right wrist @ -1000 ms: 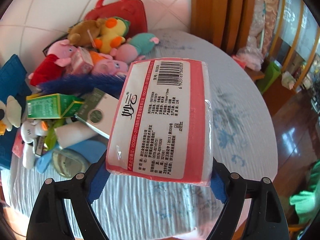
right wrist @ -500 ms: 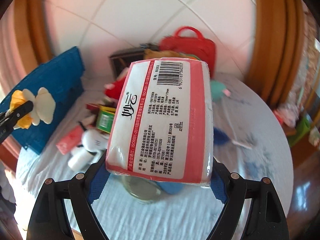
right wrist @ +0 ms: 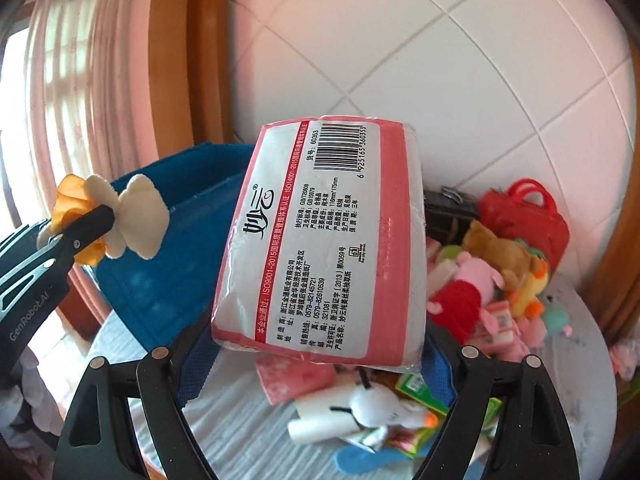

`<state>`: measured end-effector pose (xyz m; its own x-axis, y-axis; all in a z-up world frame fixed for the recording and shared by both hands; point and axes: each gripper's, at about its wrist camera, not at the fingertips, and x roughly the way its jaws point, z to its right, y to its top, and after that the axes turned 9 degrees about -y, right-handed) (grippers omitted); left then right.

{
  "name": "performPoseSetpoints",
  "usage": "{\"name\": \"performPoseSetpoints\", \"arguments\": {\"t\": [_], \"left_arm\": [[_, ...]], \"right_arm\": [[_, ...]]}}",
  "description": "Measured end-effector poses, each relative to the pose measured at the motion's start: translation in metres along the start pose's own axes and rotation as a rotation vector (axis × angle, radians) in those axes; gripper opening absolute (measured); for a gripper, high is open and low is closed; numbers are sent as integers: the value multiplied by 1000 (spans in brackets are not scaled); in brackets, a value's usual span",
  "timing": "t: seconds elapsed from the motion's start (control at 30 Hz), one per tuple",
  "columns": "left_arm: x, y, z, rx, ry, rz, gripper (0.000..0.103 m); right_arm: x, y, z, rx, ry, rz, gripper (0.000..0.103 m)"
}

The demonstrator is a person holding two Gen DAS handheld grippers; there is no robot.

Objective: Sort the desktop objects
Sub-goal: 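Carry the duck toy and tissue pack over the crate and release both inside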

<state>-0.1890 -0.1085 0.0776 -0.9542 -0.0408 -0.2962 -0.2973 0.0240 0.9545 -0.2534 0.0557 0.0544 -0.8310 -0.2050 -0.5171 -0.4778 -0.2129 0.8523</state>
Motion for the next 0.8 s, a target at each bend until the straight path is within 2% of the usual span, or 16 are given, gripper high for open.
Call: {"name": "performPoseSetpoints", "arguments": {"t": [0.2, 0.33, 0.5, 0.6, 0.7, 0.8], "left_arm": [[15, 24, -104, -6, 69, 16, 25], [42, 32, -175, -22, 89, -45, 25], [82, 27, -247, -92, 91, -152, 25], [105, 22, -276, -127, 70, -226, 25], [120, 17, -294, -144, 65, -276, 25], [128, 12, -302, -154, 77, -295, 26]], "right_arm": [[28, 56, -96, -41, 39, 41, 86], [59, 93, -166, -67, 45, 32, 87], [105, 115, -229, -110, 12, -31, 87], [130, 119, -259, -148, -35, -79, 87], [145, 118, -270, -184, -83, -110, 87], [157, 117, -278, -208, -117, -127, 87]]}}
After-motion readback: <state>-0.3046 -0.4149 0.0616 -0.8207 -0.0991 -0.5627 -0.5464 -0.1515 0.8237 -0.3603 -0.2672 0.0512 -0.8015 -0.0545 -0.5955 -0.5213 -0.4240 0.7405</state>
